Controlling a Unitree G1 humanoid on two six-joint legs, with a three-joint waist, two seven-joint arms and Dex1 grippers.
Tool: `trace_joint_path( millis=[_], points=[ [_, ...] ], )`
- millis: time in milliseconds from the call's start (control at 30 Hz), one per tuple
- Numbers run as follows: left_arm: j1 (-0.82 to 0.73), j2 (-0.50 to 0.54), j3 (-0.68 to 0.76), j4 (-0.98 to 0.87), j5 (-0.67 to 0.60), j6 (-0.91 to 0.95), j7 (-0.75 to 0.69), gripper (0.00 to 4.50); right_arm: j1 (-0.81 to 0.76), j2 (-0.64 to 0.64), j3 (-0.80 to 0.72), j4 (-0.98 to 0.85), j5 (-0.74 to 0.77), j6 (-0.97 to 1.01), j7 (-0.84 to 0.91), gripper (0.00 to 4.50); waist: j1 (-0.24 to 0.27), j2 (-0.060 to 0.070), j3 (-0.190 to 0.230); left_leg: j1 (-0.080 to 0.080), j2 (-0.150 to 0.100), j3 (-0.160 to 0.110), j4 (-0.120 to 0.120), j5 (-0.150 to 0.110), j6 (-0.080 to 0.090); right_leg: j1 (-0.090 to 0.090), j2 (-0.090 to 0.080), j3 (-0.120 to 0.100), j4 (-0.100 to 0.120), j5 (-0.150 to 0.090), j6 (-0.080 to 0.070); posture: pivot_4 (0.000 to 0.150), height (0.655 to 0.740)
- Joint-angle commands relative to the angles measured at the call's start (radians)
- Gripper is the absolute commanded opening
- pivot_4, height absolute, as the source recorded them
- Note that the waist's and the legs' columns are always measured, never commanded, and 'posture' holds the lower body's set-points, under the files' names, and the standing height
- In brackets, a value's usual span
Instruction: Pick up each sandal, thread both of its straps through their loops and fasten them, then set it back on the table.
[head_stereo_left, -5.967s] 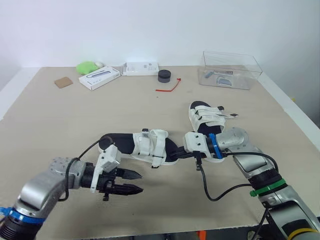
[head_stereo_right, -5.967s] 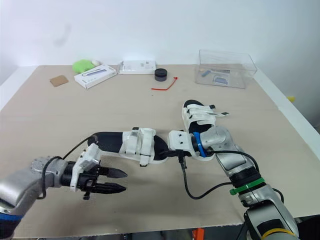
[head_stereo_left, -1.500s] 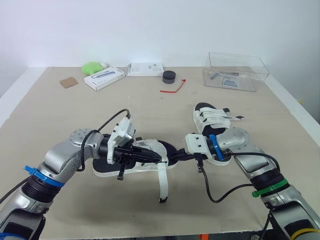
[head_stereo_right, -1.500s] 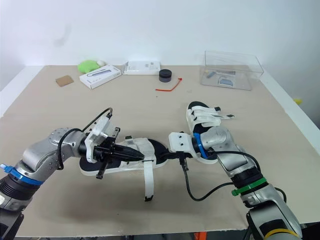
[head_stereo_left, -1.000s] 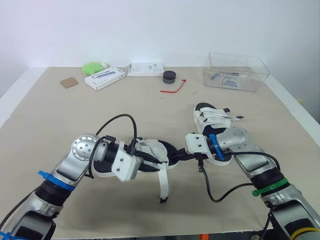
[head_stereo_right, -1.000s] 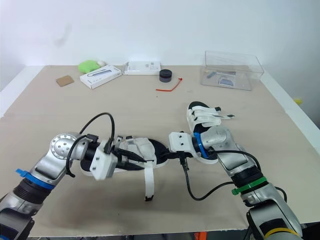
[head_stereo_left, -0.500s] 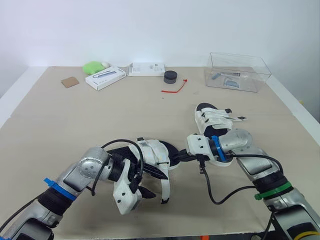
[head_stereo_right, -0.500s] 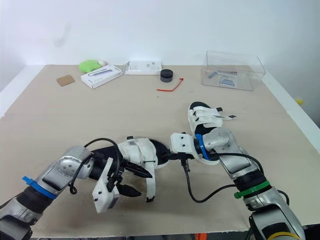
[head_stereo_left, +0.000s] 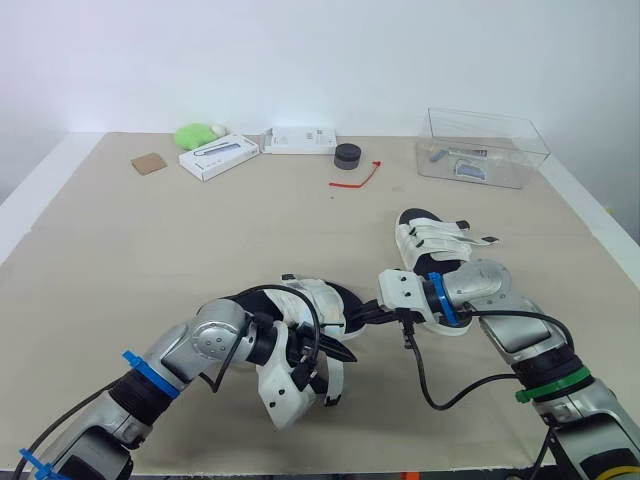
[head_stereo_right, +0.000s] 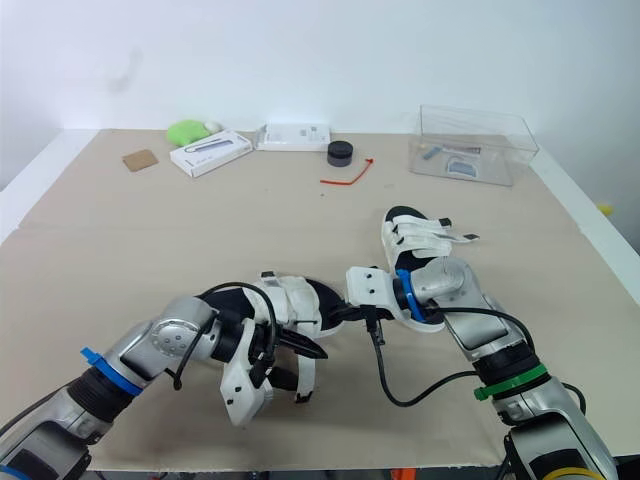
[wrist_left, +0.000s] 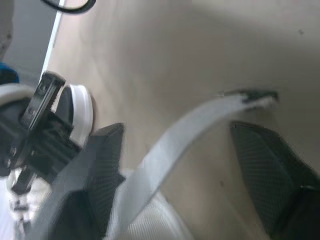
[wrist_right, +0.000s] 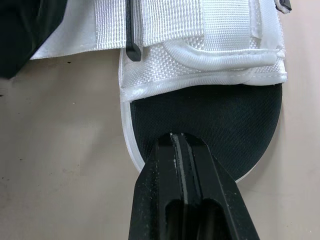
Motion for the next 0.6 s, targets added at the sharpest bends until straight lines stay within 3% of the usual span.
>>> trace_joint_path(
  millis=[33,133,367,467,600],
  points=[
    [-0.024,0.012,0.003,-0.014,-0.015,0.007,0.015,1.42,0.039,-0.024,0.042,0.030,-0.048,0.024,0.010,0.00,0.000,0.000,0.000,0.000,0.000,-0.001,0.000,0.000,0.000,0.000,0.000,-0.001,0.000,0.000,0.000,0.150,0.7400],
    [-0.025,0.023,0.009,-0.023,-0.036,0.018,0.014,0.16,0.040,-0.024,0.042,0.030,-0.049,0.024,0.011,0.00,0.000,0.000,0.000,0.000,0.000,-0.001,-0.001,0.000,0.000,0.000,0.000,-0.001,0.000,0.000,-0.001,0.150,0.7400],
    [0.002,0.094,0.036,-0.076,-0.263,0.109,-0.052,0.16,0.031,-0.023,0.043,0.041,-0.050,0.018,0.013,0.00,0.000,0.000,0.000,0.000,0.001,-0.001,-0.001,0.000,0.000,0.000,0.000,-0.002,0.000,0.000,-0.001,0.150,0.7400],
    [0.032,0.152,0.090,-0.173,-0.522,0.333,-0.113,0.16,0.024,-0.022,0.045,0.053,-0.052,0.009,0.016,0.00,0.000,0.000,0.000,0.000,0.001,-0.001,-0.001,0.000,0.000,-0.001,0.000,-0.004,0.000,-0.001,0.000,0.150,0.7400],
    [0.048,0.172,0.137,-0.286,-0.703,0.612,-0.111,0.16,0.016,-0.017,0.049,0.064,-0.053,0.001,0.017,0.00,0.000,0.000,0.000,-0.001,0.001,-0.003,-0.001,0.000,0.000,-0.001,0.000,-0.006,0.001,-0.003,0.002,0.150,0.7400]
  ],
)
